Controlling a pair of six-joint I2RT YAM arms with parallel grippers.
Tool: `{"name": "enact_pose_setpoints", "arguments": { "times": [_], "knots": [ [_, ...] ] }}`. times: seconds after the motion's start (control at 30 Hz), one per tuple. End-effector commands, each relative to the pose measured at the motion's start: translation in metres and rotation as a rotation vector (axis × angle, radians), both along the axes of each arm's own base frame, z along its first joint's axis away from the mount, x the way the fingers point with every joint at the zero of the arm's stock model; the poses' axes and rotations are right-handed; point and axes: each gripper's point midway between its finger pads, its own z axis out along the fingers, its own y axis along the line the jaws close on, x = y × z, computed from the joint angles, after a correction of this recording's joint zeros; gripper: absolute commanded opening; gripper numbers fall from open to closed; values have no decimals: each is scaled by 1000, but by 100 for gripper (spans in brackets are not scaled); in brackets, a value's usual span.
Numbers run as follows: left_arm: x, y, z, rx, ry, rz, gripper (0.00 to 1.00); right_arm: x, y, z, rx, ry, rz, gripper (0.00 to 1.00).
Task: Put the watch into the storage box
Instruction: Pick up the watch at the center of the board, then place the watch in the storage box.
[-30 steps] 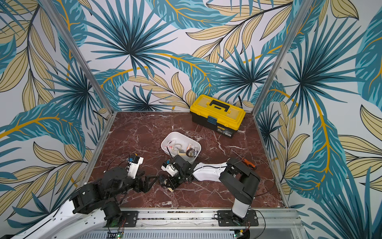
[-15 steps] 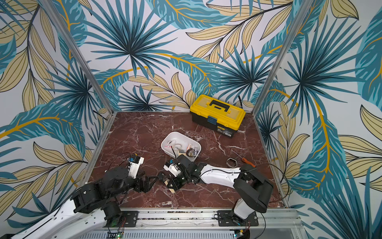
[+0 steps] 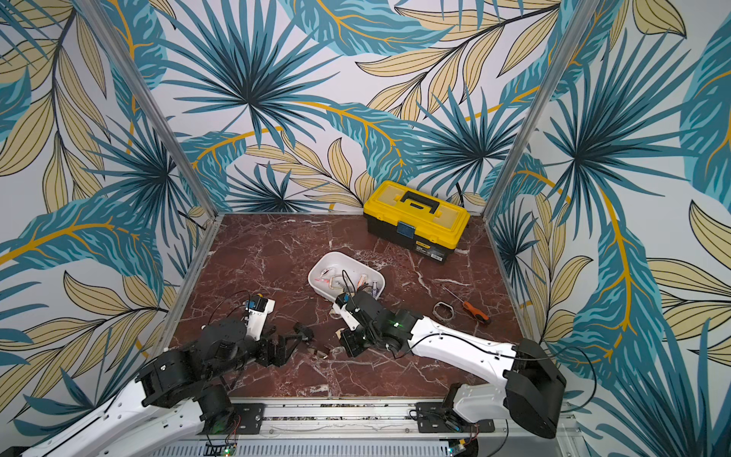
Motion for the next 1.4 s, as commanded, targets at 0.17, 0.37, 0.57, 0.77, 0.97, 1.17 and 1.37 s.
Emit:
{"name": "enact_pose_setpoints", "arguments": {
  "times": [0.17, 0.37, 0.57, 0.77, 0.97, 1.17, 1.37],
  "knots": [
    [4, 2, -1, 17, -24, 10, 100, 84, -49, 39, -415, -323, -275, 0],
    [5, 4, 2, 13, -35, 18, 100, 140, -34, 31, -670, -433, -298, 0],
    [6, 2, 4, 9, -46, 15, 100, 183, -23, -1, -784, -426, -307, 0],
    [7, 2, 5, 13, -55, 13, 100, 213, -22, -33, -823, -389, -310, 0],
    [7, 2, 1, 18, -56, 15, 100, 234, -27, -60, -788, -324, -329, 0],
    [8, 3, 0, 21, -57, 17, 100, 239, -22, -83, -793, -289, -307, 0],
    [9, 2, 0, 20, -59, 18, 100, 238, -18, -97, -772, -255, -308, 9]
  ]
}}
